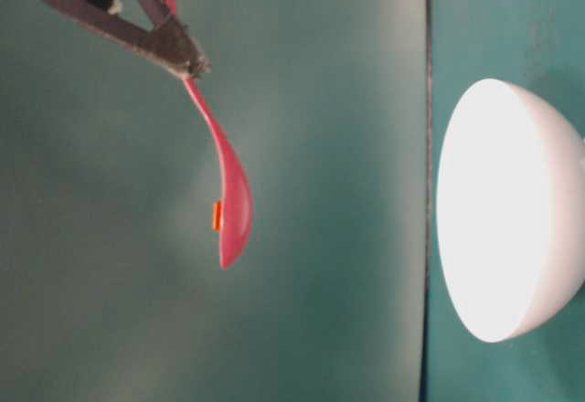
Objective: Grip the spoon and scoop the red block from the bowl with right arm.
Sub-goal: 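Raise the spoon holding the red cube up out of the bowl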
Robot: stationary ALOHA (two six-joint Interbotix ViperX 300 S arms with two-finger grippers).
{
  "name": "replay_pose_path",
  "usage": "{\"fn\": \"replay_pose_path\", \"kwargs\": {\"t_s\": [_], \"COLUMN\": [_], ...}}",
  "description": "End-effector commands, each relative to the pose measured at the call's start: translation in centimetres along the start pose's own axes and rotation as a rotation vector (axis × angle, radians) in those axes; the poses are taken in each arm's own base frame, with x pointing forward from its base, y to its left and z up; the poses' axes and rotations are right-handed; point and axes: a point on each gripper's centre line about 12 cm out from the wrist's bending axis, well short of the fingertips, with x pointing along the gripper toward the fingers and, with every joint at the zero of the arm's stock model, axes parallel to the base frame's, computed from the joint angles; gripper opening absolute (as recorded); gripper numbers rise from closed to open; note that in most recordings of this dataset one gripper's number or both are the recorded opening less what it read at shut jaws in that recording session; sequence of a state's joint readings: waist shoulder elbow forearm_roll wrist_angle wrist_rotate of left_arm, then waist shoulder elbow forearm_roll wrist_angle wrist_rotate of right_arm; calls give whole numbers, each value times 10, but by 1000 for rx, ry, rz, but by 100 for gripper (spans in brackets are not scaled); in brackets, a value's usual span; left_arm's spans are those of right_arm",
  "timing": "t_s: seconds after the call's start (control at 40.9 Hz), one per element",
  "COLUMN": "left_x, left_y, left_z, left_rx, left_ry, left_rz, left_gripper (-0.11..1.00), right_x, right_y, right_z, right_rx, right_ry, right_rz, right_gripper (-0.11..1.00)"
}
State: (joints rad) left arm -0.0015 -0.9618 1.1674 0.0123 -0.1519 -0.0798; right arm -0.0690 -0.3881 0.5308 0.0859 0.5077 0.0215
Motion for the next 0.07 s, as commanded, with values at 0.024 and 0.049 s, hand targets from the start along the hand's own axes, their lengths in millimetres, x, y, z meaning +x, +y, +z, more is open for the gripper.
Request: {"fn": "replay_pose_path", "kwargs": {"t_s": [0.024,0.049], "left_x": [1,1], "left_y": [0,0], "left_z": [11,11], "left_rx": [3,5], "left_ry": [-29,-29], "left_rz": [1,1], "left_gripper": [0,0], "right_x": [-12,-12], "right_y": [2,2], "right_z": [14,14], "right_rx": [-6,-3], "right_ry": [-53,-53], "right_rz": [5,6], "right_gripper": [24,24]}}
